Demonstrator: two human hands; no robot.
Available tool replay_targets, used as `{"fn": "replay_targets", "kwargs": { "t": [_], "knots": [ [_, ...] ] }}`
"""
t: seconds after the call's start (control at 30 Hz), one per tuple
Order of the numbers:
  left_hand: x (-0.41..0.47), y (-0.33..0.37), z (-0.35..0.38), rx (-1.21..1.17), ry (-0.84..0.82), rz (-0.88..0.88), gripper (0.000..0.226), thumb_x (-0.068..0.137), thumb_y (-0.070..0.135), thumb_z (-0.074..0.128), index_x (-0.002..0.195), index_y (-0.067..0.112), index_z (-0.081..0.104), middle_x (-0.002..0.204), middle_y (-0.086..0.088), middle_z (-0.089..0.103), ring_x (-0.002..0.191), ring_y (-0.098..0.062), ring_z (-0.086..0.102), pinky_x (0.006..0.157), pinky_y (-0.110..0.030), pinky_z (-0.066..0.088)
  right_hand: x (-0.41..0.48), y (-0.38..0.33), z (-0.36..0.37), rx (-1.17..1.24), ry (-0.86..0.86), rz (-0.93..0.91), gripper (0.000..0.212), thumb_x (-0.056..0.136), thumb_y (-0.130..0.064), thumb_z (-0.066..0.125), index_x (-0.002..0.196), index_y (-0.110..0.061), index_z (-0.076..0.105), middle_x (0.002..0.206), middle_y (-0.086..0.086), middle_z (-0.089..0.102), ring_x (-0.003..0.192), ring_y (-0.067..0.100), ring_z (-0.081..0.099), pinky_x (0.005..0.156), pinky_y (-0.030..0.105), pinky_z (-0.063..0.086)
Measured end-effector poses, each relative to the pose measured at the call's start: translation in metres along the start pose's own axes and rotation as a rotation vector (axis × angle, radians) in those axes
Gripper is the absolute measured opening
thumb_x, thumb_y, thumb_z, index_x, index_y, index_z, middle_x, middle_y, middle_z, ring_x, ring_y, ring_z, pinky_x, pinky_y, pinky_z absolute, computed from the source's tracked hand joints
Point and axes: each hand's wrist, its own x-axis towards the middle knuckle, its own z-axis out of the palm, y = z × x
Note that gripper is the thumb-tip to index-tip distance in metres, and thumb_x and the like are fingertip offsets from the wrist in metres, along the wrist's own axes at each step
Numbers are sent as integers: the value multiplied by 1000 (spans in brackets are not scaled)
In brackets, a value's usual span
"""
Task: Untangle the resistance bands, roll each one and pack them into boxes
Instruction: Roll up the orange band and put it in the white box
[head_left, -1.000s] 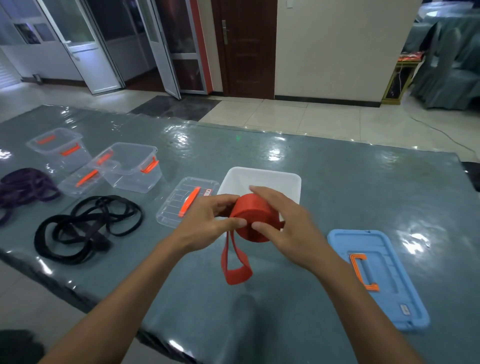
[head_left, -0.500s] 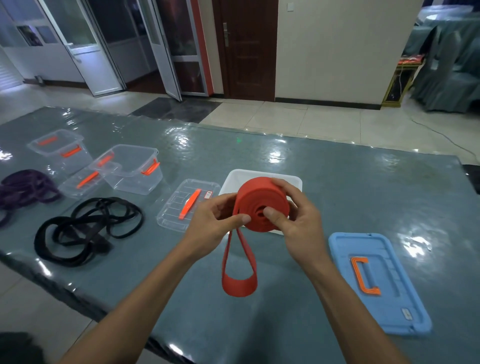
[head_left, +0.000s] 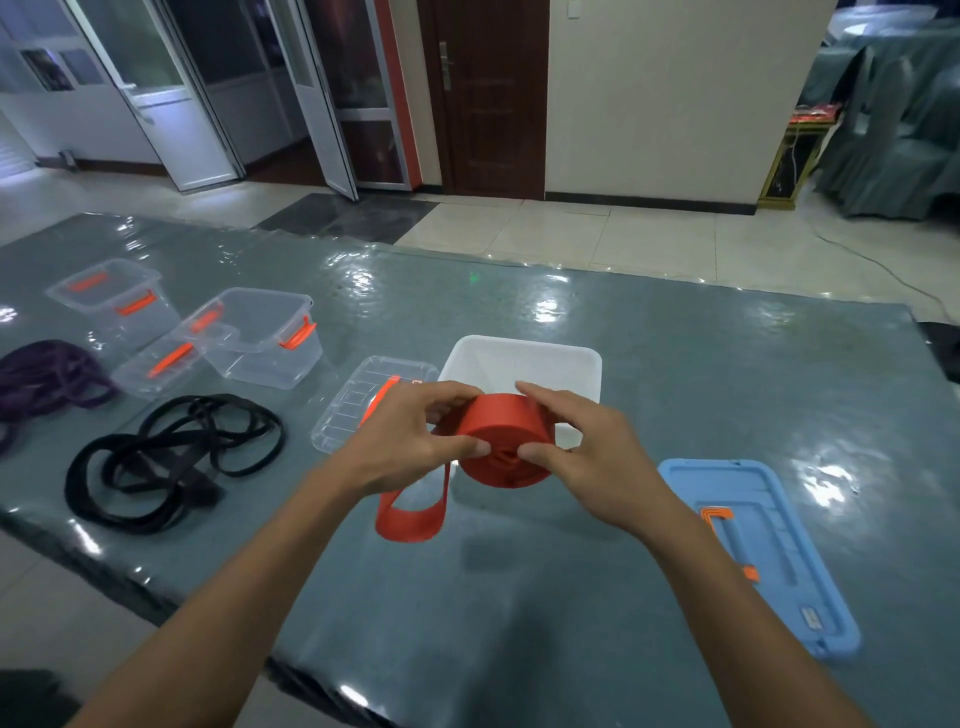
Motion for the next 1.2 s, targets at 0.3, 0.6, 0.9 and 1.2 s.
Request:
{"fn": "replay_targets", "kwargs": {
  "t": [0.3,0.6,0.9,1.2],
  "knots": [
    [-15,-17,25,-485,138,-84,47,75,-6,78,117,12,68,107,-3,77,100,-17,72,88,-27,56,-5,10,7,639,170,223,52,81,5,73,124,-23,65,115,3,72,103,21,68,66,33,59],
    [-12,-21,7,-143,65,-33,43,78,4,82,118,12,69,105,0,76,100,-15,71,96,-28,53,-3,5,4,121,-18,122,51,82,-22,81,125,-30,55,123,-12,65,116,2,60,99,25,48],
    [-7,-10,5,-25,40,4,45,73,24,83,116,27,68,104,12,74,102,-7,69,100,-33,51,13,-13,-1,-156,-154,33,60,82,-30,80,137,-24,57,128,-7,64,112,8,58,103,27,44],
    [-23,-13,37,-478,274,-36,52,73,-10,79,117,16,68,107,3,77,100,-13,72,87,-22,54,1,5,-4,594,151,174,44,74,-9,78,114,-25,70,111,5,73,100,22,69,76,39,58]
  ]
}}
